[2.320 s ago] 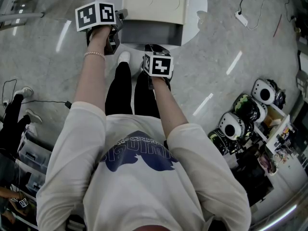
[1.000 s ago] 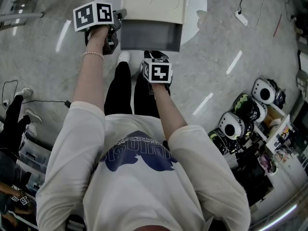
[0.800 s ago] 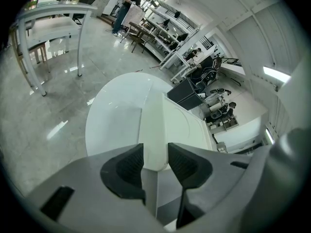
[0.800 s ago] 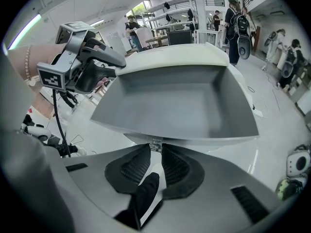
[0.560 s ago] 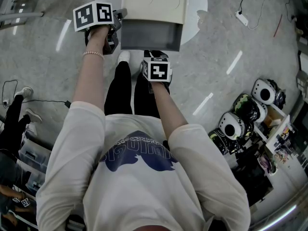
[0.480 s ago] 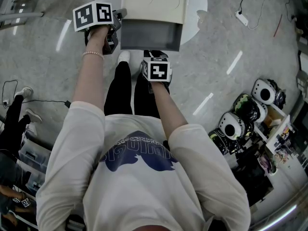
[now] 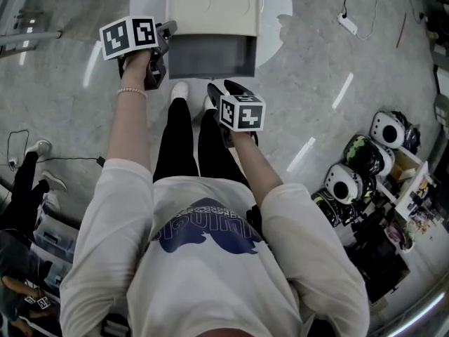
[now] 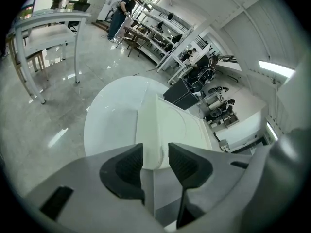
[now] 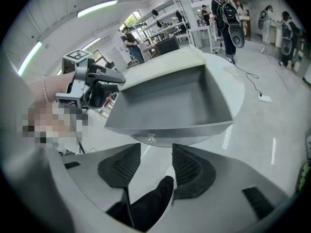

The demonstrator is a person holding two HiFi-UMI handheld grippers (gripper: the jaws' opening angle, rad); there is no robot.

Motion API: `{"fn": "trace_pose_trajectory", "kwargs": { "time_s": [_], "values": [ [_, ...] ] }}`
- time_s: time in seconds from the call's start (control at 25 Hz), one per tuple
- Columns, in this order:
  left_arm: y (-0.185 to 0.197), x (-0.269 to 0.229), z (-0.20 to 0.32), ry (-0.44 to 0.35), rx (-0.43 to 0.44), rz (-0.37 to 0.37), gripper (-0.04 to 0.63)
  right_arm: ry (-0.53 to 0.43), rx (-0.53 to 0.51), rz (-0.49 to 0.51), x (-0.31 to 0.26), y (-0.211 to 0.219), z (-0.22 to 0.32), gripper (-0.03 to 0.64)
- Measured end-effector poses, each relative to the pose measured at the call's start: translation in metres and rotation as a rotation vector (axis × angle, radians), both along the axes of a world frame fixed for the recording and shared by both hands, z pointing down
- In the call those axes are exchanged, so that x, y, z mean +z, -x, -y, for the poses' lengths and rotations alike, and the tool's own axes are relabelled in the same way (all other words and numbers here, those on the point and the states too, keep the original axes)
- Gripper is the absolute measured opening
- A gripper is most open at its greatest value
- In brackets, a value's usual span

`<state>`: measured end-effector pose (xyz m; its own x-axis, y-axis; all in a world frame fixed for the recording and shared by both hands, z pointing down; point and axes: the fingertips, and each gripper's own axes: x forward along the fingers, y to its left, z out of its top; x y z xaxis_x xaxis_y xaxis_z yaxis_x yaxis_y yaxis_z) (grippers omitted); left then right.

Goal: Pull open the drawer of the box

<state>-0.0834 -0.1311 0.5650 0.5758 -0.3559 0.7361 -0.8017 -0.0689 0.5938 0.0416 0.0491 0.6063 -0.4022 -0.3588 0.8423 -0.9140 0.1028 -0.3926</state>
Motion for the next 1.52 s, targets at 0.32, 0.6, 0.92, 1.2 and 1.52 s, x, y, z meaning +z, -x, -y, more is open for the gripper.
{"fn": "trace_pose_trajectory", "kwargs": {
  "time_s": [0.32,0.6,0.92,1.2,1.52],
  "values": [
    [0.011,-0.086,-0.017,-0.295,-0.044,0.063,0.163,-0.198,0.215,0.113,-0.097,-0.088,0.012,0.192],
    [0.028,-0.235,-0.054,-0.707,-0.139,0.123,0.161,-0.672,0.248,0.247,-0.273,-0.118,0.081,0.083],
    [0.049,-0.34,-0.083,-1.031,-0.262,0.297,0.041,-1.058,0.114,0.011,-0.391,-0.095,0.105,0.0],
    [0.053,-0.377,-0.1,-1.212,-0.272,0.379,0.008,-1.22,0.057,-0.09,-0.42,-0.084,0.096,-0.002],
    [0.042,-0.383,-0.094,-1.252,-0.25,0.388,0.008,-1.233,0.086,-0.092,-0.425,-0.096,0.101,-0.002]
  ]
}}
